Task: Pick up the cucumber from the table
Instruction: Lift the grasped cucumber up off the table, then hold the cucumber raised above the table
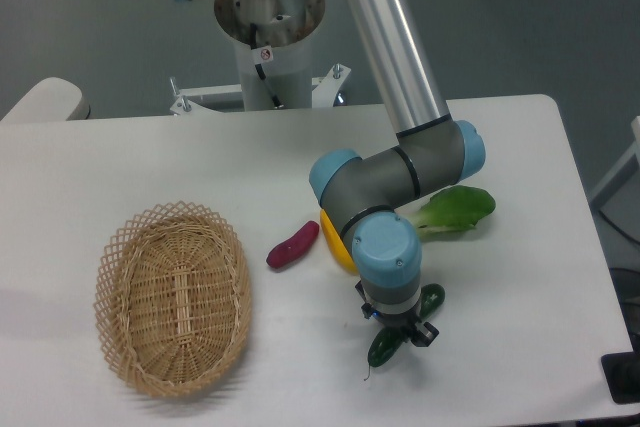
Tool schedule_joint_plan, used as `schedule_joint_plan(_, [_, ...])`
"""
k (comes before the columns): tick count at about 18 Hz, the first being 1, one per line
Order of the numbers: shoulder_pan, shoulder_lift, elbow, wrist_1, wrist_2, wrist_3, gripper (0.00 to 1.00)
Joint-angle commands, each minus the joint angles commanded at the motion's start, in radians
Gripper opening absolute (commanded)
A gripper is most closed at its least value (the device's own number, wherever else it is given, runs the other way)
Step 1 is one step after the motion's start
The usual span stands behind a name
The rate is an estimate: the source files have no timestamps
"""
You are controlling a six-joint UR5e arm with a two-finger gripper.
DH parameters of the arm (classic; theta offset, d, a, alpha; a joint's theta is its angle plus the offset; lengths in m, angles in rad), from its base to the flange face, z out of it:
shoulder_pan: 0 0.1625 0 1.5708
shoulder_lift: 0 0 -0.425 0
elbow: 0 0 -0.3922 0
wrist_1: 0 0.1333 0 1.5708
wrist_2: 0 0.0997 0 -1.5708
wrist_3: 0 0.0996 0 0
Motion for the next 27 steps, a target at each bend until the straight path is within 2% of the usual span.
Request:
schedule_joint_plan(3, [-0.024,0.044,0.024,-0.027,-0.015,-0.002,0.21])
schedule_joint_plan(9, [-0.086,0.178,0.029,-0.172,-0.043,-0.003,0.21])
schedule_joint_plan(12, [-0.104,0.227,0.032,-0.251,-0.040,-0.003,0.21])
schedule_joint_plan(15, [-0.089,0.252,0.046,-0.290,-0.041,0.008,0.21])
schedule_joint_plan(19, [-0.029,0.276,0.089,-0.400,-0.041,0.151,0.21])
schedule_joint_plan(22, [0.006,0.290,0.097,-0.423,-0.043,0.233,0.21])
schedule_joint_plan(27, [0.002,0.290,0.097,-0.422,-0.043,0.235,0.21])
